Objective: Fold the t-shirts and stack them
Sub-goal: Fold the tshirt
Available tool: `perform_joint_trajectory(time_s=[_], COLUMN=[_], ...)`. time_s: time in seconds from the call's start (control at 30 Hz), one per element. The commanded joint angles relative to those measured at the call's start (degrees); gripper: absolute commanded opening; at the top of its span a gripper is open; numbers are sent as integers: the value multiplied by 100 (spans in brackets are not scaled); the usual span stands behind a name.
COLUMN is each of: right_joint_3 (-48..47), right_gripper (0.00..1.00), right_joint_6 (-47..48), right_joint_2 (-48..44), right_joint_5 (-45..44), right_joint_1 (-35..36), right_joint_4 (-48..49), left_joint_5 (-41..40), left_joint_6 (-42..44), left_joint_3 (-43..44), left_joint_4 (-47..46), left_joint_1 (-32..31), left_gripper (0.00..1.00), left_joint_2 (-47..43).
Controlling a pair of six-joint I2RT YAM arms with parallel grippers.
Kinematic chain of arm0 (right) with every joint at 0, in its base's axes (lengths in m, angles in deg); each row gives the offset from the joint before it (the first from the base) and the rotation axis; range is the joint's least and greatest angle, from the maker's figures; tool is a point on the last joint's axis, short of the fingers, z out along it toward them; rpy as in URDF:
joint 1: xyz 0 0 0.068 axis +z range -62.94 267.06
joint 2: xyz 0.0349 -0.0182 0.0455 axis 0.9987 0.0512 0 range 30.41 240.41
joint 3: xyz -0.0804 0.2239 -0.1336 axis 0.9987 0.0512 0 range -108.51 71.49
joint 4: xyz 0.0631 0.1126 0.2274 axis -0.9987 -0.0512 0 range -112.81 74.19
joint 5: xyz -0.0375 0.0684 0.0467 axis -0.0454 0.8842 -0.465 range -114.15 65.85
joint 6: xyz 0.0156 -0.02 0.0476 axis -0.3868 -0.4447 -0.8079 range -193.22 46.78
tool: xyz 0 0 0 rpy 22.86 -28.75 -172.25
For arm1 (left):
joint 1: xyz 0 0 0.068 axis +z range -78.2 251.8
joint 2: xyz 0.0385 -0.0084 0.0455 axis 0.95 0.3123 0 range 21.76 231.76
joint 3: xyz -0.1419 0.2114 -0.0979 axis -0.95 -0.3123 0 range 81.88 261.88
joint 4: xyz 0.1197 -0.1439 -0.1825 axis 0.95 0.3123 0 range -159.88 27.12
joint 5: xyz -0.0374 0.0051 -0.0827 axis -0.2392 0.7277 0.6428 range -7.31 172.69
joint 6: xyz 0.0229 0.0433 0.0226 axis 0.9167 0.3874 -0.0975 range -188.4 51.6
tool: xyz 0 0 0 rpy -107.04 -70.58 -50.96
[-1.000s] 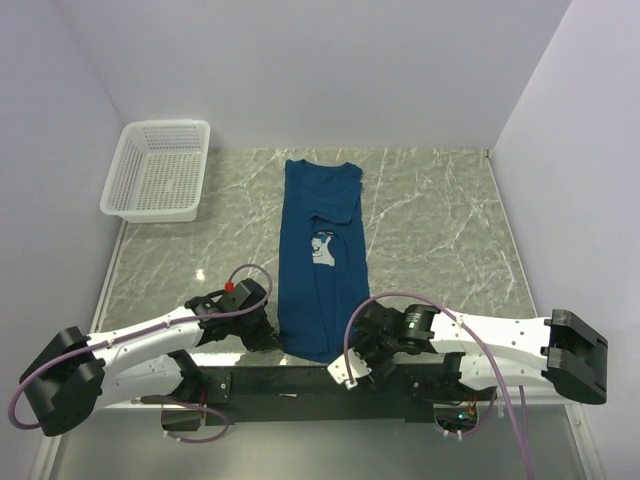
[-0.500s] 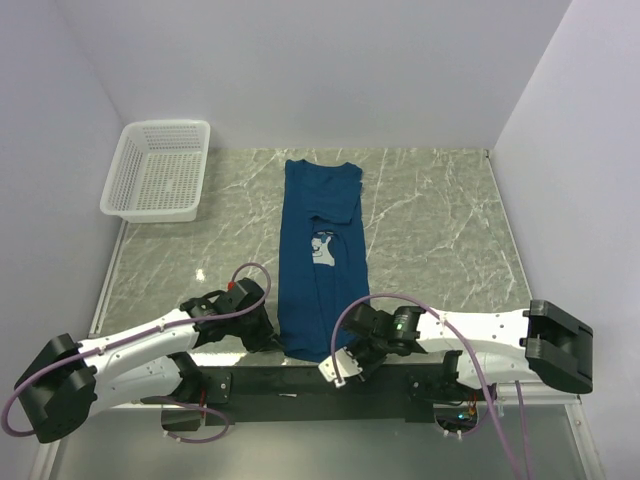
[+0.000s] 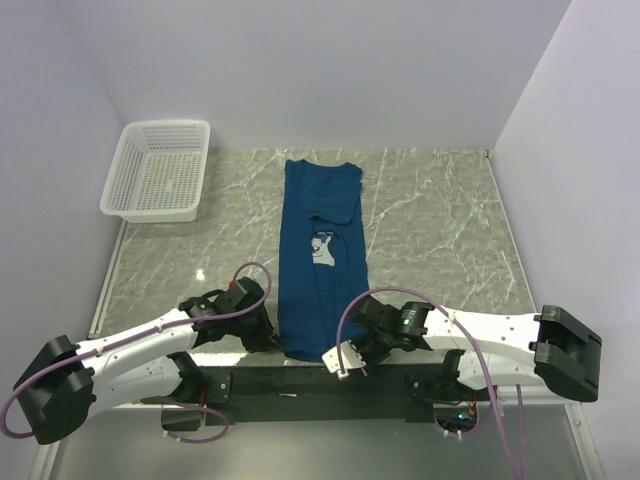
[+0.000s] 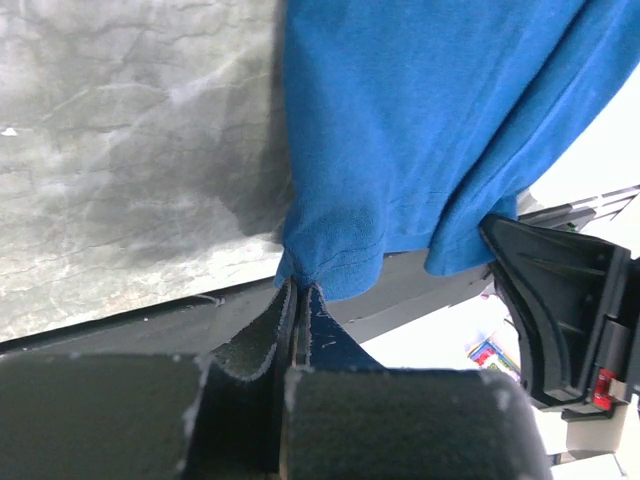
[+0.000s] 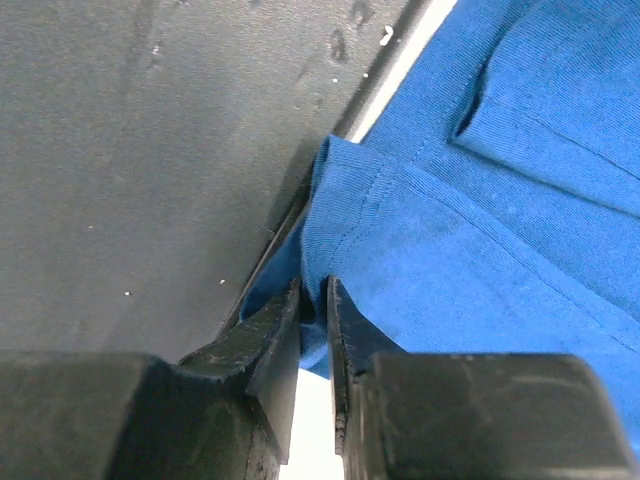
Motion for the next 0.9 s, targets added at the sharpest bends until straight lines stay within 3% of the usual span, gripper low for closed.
perform_joint_trajectory(time_s=[0.0,0.23,0.27,0.3,0.4,0.67,0.87], right_joint_3=[-107,-107,-124,-151,-274,-196,420], right_gripper=[21,15,19,37,52,64,65], right_joint_6=[33,41,41,24,146,1227,1518], right_joint_2=[-2,-54,-63,-80,-256,-968,-881], right_joint_5=[145,144,170,171,197,241,-137], right_joint_1=[-13,-13,-13,-22,-13,-83,-83], right_joint_4=[-68,-102,-146,-172,-392,-1201,-553], left_joint_5=[89,186,203,212,221,265,309], left_joint_6=[163,172,181,207,233,260,242], left_joint_3=[279,209,209,209,235,209,192], left_joint_4=[26,-97,-97,-97,-88,-132,-238], left_joint_1=[-14,-13,-13,-13,-13,-13,-13], left_gripper=[1,1,1,1,1,1,1], left_joint_2=[7,-2,-2,15,50,103,182])
